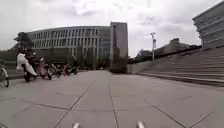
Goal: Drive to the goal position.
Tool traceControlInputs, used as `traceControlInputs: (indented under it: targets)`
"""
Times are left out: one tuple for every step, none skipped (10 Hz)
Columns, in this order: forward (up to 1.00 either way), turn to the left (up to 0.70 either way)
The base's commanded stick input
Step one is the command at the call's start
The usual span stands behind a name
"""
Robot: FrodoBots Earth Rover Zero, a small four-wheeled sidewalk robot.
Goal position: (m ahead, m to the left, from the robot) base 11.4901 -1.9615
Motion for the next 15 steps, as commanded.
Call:
traceControlInputs:
  targets:
    - [0.70,0.00]
    - [0.70,0.00]
    - [0.70,0.00]
    - [0.70,0.00]
    - [0.70,0.00]
    - [0.70,0.00]
    - [0.70,0.00]
    - [0.70,0.00]
    - [0.70,0.00]
    - [0.70,0.00]
    - [0.70,0.00]
    - [0.70,0.00]
    - [0.70,0.00]
    - [0.70,0.00]
    - [0.70,0.00]
